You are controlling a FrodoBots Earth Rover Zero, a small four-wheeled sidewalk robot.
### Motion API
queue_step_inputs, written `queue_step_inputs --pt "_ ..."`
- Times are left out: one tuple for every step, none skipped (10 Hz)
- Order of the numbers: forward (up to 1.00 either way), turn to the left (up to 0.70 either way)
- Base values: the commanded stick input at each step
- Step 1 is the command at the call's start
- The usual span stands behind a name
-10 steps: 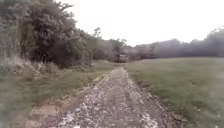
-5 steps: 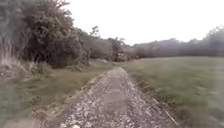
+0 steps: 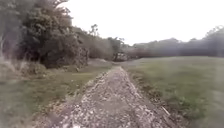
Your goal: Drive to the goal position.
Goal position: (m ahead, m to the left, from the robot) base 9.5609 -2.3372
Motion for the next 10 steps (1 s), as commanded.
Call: queue_step_inputs --pt "0.70 0.00" --pt "0.70 0.00" --pt "0.70 -0.14" --pt "0.70 -0.14" --pt "0.70 -0.01" --pt "0.70 -0.01" --pt "0.70 0.00" --pt "0.70 0.00" --pt "0.70 0.00" --pt "0.70 0.00"
